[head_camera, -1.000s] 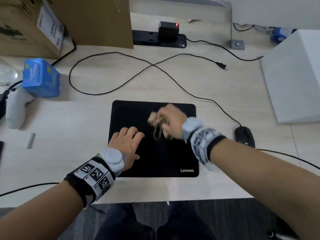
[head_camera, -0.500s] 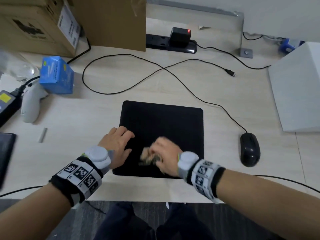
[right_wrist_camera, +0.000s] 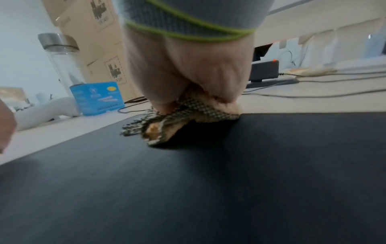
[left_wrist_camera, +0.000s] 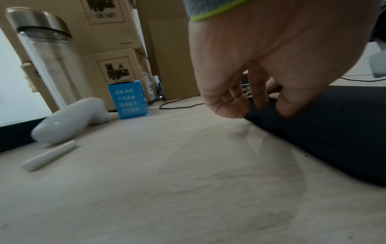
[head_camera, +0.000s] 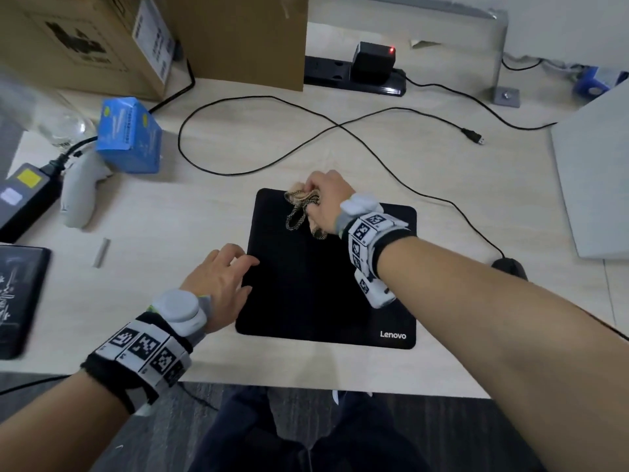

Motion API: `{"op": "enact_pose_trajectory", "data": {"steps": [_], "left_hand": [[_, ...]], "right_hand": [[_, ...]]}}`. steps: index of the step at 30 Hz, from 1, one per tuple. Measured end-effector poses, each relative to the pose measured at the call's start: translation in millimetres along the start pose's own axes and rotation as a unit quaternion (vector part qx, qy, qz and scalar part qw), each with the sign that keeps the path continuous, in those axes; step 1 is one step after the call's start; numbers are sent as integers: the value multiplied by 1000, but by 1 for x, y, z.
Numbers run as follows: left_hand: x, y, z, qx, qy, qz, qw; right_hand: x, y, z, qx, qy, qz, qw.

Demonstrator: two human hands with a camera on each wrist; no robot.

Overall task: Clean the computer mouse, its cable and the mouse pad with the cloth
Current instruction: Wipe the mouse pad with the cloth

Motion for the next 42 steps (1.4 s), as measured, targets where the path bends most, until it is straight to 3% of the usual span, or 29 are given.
{"op": "enact_pose_trajectory", "data": {"steps": [2,4,7,11,14,17,19,22,24,26,28,31,37,40,42], "left_hand": [[3,-9,-5,15,8,-13,1000],[5,-18,-12,22,17,-22,999],[6,-26,-21,34,23,-36,999],[-1,-22,-25,35,18,-48,998],[-5,-21,-29,22,21,-66,997],[-6,-19,-29,6,14,-68,998],[-5,-15,-28,14,6,-65,998],[-4,-12,-30,33,-6,-69,997],[-2,-13,-33,38,-1,-77,996],[1,-19,-35,40,16,-86,995],[5,-26,-36,43,34,-94,994],[8,-35,-36,50,69,-105,991],[9,-36,-37,59,88,-118,987],[8,-32,-34,54,80,-113,989],[7,-26,-33,56,77,-114,989]], "right_hand": [[-8,-3,-9,-17,15,13,1000],[-22,-10,-34,10,22,30,999],[-50,-36,-95,137,20,23,990],[-70,-50,-158,270,-78,-16,960],[-64,-51,-150,331,-141,-55,931],[-54,-53,-108,390,-133,-106,905],[-44,-52,-64,342,-99,-114,928],[-25,-48,-4,145,-40,-98,984],[-19,-54,15,49,-20,-68,996],[-23,-65,17,11,3,-71,997],[-34,-78,3,31,11,-71,997],[-58,-101,-43,150,-8,-54,987],[-94,-110,-157,346,-126,-63,927],[-86,-98,-144,367,-135,-80,917],[-73,-90,-114,314,-84,-66,943]]}}
Point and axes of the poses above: each hand's wrist, its own z-axis towards the middle knuckle, its own x-axis out of the back of the hand, y = z × x, the point moved 3 cm from there along z, towards the middle knuckle, and after that the axes turned 14 degrees about -z, right-handed, at the moved point
